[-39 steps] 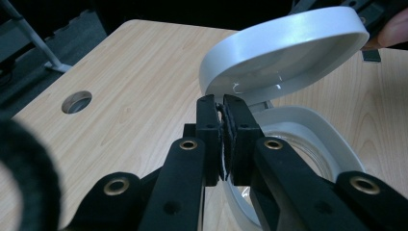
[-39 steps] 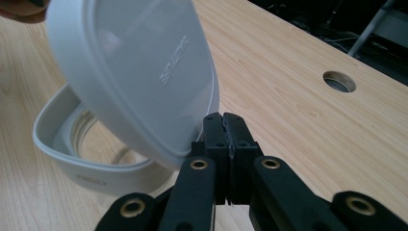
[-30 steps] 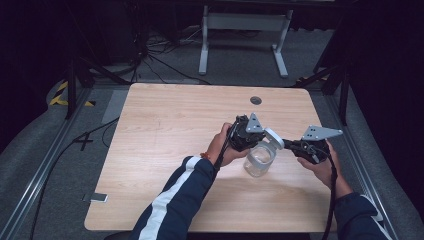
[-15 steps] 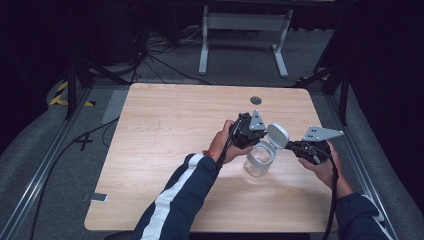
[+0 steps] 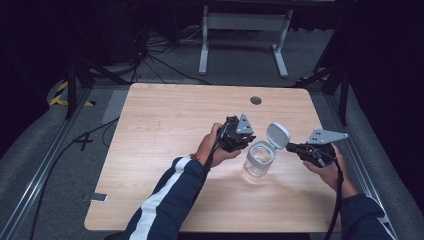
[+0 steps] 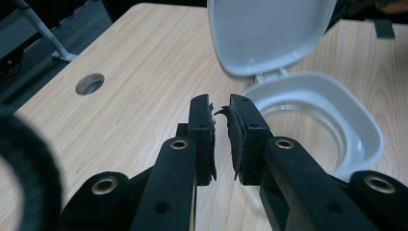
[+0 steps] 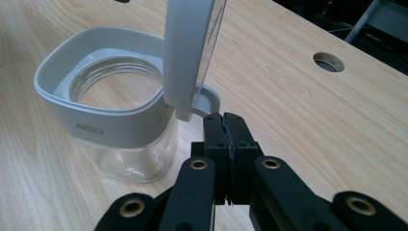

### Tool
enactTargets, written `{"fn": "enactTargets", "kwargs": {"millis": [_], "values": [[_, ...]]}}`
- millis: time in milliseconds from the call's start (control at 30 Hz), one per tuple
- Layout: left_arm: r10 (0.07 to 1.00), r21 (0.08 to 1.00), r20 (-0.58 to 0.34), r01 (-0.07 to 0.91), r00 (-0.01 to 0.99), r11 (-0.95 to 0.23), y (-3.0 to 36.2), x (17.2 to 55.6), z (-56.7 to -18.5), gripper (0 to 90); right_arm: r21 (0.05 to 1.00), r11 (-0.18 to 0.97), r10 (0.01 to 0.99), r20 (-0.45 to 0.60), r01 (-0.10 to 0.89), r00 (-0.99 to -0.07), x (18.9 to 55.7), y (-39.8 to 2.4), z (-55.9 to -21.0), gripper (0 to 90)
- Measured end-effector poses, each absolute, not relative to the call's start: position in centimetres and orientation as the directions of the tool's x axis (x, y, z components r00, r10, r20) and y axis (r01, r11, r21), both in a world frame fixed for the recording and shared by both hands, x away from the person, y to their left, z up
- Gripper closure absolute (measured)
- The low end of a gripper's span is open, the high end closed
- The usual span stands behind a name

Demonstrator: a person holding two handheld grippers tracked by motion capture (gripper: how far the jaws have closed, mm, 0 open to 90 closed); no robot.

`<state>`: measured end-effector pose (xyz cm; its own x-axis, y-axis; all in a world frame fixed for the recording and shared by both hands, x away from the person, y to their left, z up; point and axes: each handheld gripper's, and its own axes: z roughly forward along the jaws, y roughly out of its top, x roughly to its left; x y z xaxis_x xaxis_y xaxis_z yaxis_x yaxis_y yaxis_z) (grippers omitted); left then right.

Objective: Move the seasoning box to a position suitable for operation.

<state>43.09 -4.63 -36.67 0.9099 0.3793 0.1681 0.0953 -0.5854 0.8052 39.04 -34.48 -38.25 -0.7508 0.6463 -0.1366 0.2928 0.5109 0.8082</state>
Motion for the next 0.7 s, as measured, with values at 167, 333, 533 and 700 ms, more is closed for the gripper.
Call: {"fn": "enactTargets", "kwargs": {"millis": [167, 333, 533, 700], "values": [[0.392, 0.795, 0.168, 0.11, 0.904, -0.596, -2.5, 42.6, -37.0, 78.9, 0.805, 0.519, 0.644, -0.146, 0.289, -0.751, 39.0, -34.6, -38.2, 89.5], [0.391, 0.786, 0.193, 0.097, 0.9, -0.61, 0.1, 41.6, -37.3, 77.3, 0.804, 0.518, 0.646, -0.142, 0.294, -0.75, 38.8, -34.6, -38.2, 89.2], [0.411, 0.771, 0.199, 0.117, 0.89, -0.626, 3.7, 40.4, -37.9, 75.3, 0.799, 0.521, 0.648, -0.142, 0.3, -0.748, 38.6, -34.9, -38.3, 88.2], [0.447, 0.743, 0.214, 0.152, 0.868, -0.651, 7.3, 39.7, -38.9, 72.8, 0.796, 0.523, 0.649, -0.14, 0.305, -0.748, 38.5, -34.9, -38.2, 88.1]]}}
